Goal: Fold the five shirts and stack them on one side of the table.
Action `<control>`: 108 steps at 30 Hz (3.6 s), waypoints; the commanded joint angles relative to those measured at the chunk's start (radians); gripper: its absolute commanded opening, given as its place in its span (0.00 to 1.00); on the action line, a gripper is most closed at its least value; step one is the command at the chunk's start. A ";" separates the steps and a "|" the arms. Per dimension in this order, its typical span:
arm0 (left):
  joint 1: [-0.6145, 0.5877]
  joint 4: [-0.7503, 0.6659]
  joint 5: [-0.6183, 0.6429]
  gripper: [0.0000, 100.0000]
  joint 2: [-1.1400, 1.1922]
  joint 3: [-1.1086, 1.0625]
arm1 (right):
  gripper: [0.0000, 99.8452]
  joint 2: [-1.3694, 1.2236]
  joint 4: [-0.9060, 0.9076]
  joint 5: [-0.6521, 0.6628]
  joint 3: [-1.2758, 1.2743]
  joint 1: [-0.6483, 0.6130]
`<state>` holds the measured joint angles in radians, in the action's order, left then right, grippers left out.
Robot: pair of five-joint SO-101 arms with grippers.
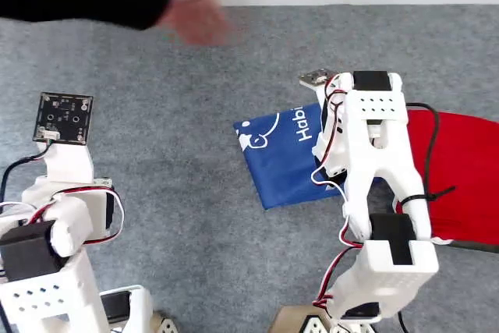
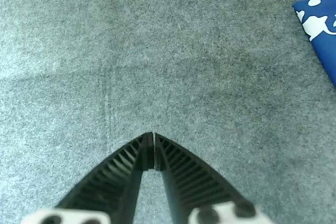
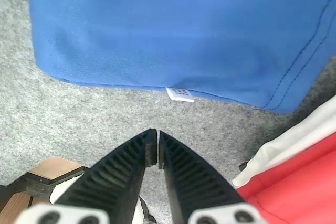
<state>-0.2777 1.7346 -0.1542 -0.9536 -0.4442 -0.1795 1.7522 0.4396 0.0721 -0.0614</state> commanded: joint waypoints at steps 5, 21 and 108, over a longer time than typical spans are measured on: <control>0.005 0.017 0.005 0.01 -0.012 -0.002 | 0.01 0.071 0.038 0.005 0.008 -0.001; 0.005 0.017 0.005 0.01 -0.012 -0.002 | 0.01 0.070 0.038 -0.077 -0.018 -0.008; -0.002 0.012 -0.083 0.01 -0.005 -0.067 | 0.56 0.314 -0.427 -1.476 -0.390 -0.275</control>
<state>-0.2777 1.7346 -0.2294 -0.9536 -0.5086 0.1320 1.3303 -0.9889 -0.3744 -0.3176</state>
